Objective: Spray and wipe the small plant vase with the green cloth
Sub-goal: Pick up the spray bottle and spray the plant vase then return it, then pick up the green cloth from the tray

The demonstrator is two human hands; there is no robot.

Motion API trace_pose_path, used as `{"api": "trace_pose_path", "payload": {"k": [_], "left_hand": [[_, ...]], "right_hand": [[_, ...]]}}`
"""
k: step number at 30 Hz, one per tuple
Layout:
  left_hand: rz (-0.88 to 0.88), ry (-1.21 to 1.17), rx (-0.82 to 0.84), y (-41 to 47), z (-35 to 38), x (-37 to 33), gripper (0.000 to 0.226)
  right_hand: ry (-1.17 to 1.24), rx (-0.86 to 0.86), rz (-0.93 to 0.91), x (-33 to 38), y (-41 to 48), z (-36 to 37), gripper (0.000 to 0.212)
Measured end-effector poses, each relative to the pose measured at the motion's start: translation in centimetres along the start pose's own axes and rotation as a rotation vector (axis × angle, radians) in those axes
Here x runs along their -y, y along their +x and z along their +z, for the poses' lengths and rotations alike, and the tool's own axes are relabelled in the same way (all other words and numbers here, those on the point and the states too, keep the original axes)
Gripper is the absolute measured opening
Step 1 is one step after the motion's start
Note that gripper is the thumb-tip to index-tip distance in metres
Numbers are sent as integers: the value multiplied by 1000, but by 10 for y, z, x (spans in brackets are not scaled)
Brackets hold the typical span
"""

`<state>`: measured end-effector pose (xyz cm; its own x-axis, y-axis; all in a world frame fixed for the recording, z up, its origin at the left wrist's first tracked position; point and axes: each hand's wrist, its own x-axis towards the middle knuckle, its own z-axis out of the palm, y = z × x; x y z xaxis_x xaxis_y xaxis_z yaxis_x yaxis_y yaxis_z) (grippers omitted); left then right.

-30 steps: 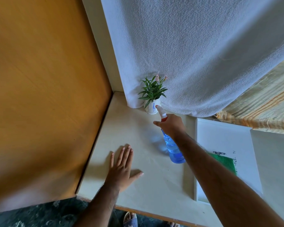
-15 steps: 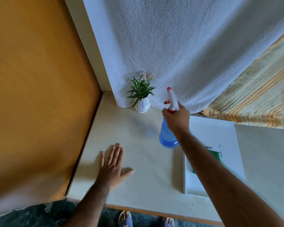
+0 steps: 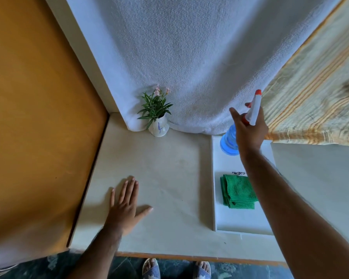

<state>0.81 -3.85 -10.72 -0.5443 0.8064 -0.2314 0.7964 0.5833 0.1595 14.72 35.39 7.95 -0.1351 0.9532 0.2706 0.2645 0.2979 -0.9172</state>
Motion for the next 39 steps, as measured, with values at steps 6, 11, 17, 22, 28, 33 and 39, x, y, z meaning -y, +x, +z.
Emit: {"api": "trace_pose_path", "payload": {"k": [6,11,17,22,28,33,39], "left_hand": [[0,3,8,0,-1,-1,108],[6,8,10,0,-3,-1,108],[-1,13,10,-1,-3,0,109],[-2,6,7,0,-3,-2,109],[0,6,4,0,-4,0,109],[-11,3,-18,-3,-1,0,108],[-4,-5,-17,-1,-3,-5,107]], "right_hand": [[-6,8,18,-26,1,-10,45],[-35,39,24,-47,-3,-13,44],[-26,72,34,-51,-3,-17,40],[-51,132,77,-55,-1,-19,44],[-169,144,13,-86,-44,-54,84],[-630,600,-405,-132,-104,-112,92],[-797,842,-659,-155,-130,-137,90]]}}
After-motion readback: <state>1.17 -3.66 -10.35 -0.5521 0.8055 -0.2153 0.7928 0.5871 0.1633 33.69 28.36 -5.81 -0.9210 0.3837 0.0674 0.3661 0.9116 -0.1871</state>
